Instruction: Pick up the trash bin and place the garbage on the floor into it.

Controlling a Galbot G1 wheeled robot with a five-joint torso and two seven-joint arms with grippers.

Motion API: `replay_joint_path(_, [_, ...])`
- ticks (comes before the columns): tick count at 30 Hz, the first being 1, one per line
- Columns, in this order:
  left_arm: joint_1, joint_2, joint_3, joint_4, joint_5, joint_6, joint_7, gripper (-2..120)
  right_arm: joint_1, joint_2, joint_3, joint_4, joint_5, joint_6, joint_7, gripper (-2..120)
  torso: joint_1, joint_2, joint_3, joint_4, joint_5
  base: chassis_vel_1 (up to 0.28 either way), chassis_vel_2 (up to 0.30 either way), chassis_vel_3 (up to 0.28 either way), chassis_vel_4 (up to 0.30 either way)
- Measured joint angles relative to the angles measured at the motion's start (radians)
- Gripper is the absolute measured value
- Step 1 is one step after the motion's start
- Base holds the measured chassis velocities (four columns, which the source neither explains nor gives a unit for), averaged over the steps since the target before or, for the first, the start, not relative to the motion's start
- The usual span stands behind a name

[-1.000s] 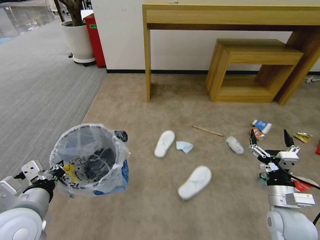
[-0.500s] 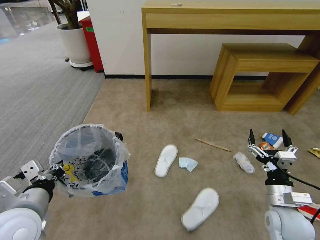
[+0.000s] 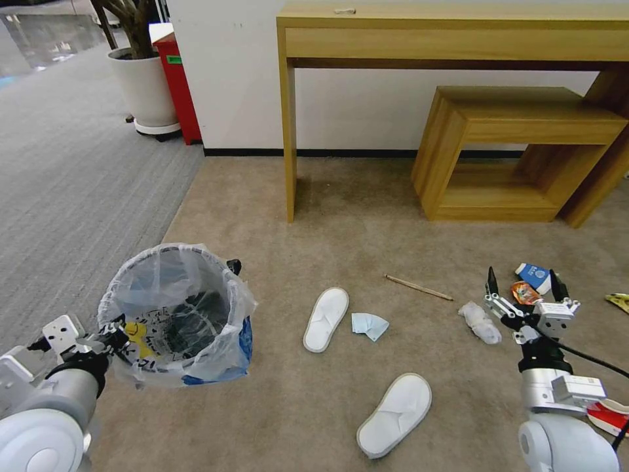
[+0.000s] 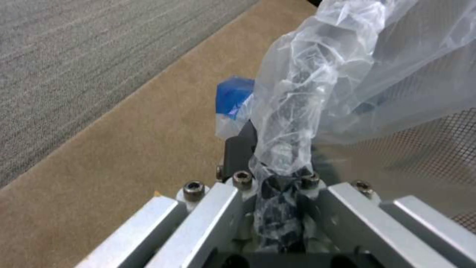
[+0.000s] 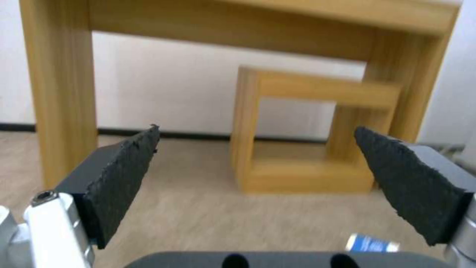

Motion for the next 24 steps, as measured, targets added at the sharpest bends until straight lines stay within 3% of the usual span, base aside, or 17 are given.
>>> replay_joint_path(3, [0.005,-0.004,0.0,-0.002,0.003,0.0,0.006,1,-0.006,-0.024,-0.037,0.008,0.052,-0.08,0.022,100,0.0,0.0,0.0,0.0001,-0.0001,0.0,0.0,0.0,0.0])
replay_joint_path(5, [0.007,-0.008,0.002,-0.004,0.006,0.0,0.009,1,-0.013,-0.052,-0.083,0.025,0.121,-0.191,0.07,100,0.0,0.0,0.0,0.0001,-0.0001,0.0,0.0,0.0,0.0])
replay_joint_path(6, [0.007,-0.008,0.002,-0.004,0.006,0.0,0.009,1,-0.013,-0.052,-0.083,0.025,0.121,-0.191,0.07,100,0.0,0.0,0.0,0.0001,-0.0001,0.0,0.0,0.0,0.0])
replay_joint_path(10, [0.009,-0.009,0.002,-0.019,0.005,0.0,0.011,1,-0.001,-0.09,-0.168,0.064,0.326,-0.456,0.196,100,0.0,0.0,0.0,0.0,-0.0002,0.0,0.0,0.0,0.0])
replay_joint_path(11, [0.009,-0.009,0.002,-0.019,0.005,0.0,0.011,1,-0.001,-0.09,-0.168,0.064,0.326,-0.456,0.196,100,0.0,0.0,0.0,0.0,-0.0002,0.0,0.0,0.0,0.0])
replay_joint_path(14, [0.01,-0.009,0.002,-0.021,0.003,0.0,0.014,1,0.042,-0.095,-0.201,0.069,0.538,-0.616,0.303,100,0.0,0.0,0.0,0.0,-0.0001,0.0,0.0,0.0,0.0])
replay_joint_path(18, [0.009,-0.007,0.003,-0.018,0.004,0.0,0.014,1,0.078,-0.096,-0.212,0.044,0.693,-0.707,0.356,100,0.0,0.0,0.0,0.0001,0.0,0.0,0.0,0.0,0.0])
replay_joint_path(24, [0.009,-0.004,0.001,-0.016,0.004,0.0,0.016,1,0.114,-0.099,-0.223,-0.007,0.78,-0.748,0.372,100,0.0,0.0,0.0,0.0,-0.0001,0.0,0.0,0.0,0.0])
